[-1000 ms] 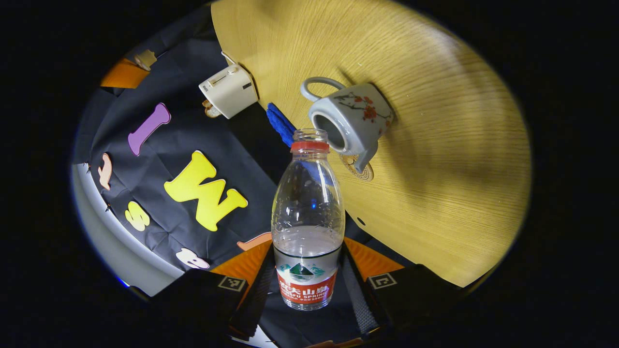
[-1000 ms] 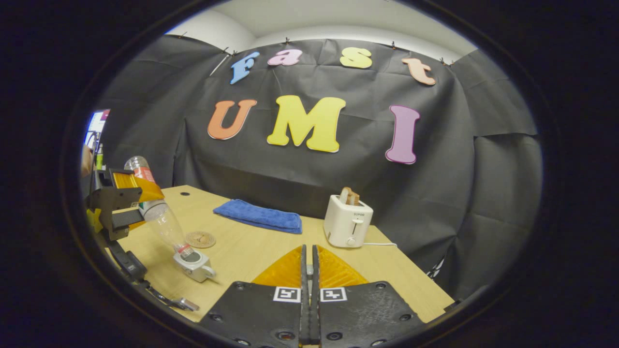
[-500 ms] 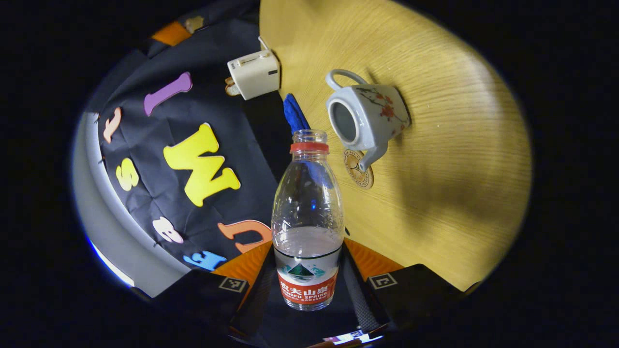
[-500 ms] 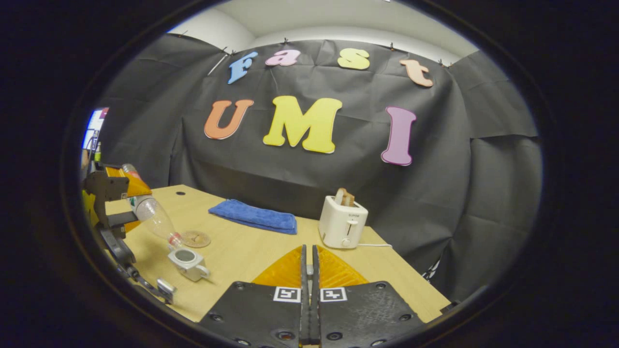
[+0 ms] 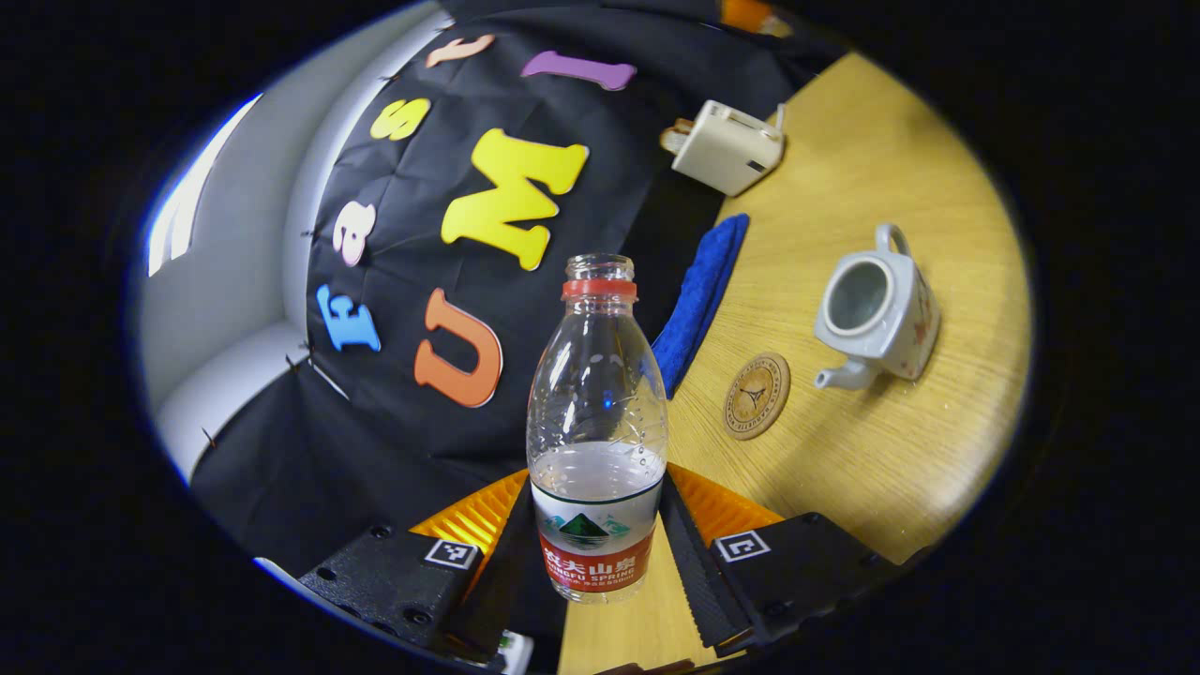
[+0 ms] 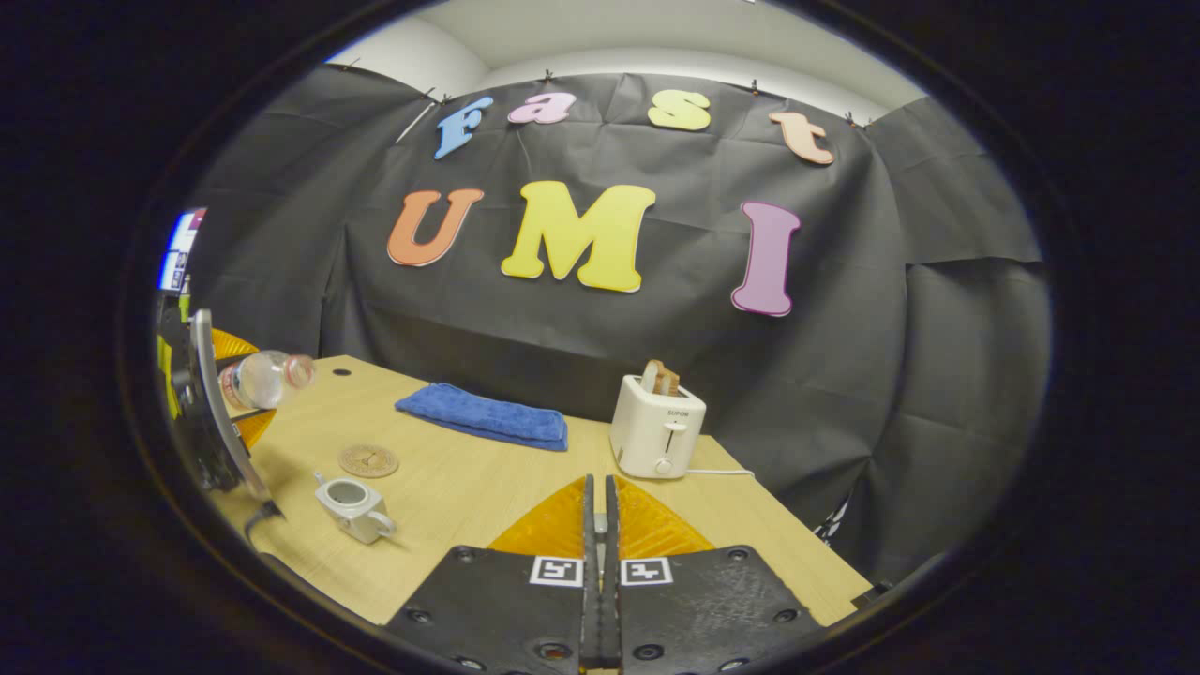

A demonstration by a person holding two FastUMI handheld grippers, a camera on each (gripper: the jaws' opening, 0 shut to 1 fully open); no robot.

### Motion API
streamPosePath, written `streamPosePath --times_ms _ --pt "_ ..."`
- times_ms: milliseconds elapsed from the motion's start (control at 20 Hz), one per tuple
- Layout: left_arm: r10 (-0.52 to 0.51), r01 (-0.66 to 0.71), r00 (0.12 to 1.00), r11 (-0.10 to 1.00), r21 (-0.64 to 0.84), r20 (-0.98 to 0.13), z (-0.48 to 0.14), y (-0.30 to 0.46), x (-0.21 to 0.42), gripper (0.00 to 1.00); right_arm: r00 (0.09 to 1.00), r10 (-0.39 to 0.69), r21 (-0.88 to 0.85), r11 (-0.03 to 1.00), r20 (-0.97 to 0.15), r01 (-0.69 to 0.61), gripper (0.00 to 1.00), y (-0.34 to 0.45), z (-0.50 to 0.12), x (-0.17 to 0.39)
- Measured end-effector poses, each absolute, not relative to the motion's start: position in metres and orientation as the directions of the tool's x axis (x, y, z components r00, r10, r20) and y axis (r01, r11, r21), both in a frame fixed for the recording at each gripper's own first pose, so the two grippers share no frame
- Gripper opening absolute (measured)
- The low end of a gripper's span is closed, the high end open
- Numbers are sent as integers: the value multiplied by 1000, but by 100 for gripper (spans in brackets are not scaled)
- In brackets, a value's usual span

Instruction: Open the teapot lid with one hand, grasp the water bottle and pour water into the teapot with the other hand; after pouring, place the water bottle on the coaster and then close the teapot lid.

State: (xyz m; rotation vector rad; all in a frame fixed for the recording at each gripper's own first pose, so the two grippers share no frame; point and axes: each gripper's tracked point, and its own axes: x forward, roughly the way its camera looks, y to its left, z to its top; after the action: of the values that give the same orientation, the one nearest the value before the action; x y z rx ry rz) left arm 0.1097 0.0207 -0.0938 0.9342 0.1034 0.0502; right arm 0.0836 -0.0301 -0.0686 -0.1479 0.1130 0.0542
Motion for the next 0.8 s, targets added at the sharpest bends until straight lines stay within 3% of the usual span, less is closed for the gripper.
streamPosePath --times_ms 150,350,550,800 --pt "64 -11 996 801 599 -66 -83 17 124 76 992 45 -149 987 -115 -62 0 -29 -70 84" --pt "-4 27 998 942 336 -70 -78 0 148 77 992 44 -115 992 -119 -58 0 -28 -72 85" --pt "-78 83 995 991 105 -56 -74 -22 171 77 992 45 -107 993 -116 -58 0 -27 -72 86" --pt "-183 178 983 978 -104 -31 -73 -50 208 78 990 40 -87 995 -132 -52 0 -33 -78 92"
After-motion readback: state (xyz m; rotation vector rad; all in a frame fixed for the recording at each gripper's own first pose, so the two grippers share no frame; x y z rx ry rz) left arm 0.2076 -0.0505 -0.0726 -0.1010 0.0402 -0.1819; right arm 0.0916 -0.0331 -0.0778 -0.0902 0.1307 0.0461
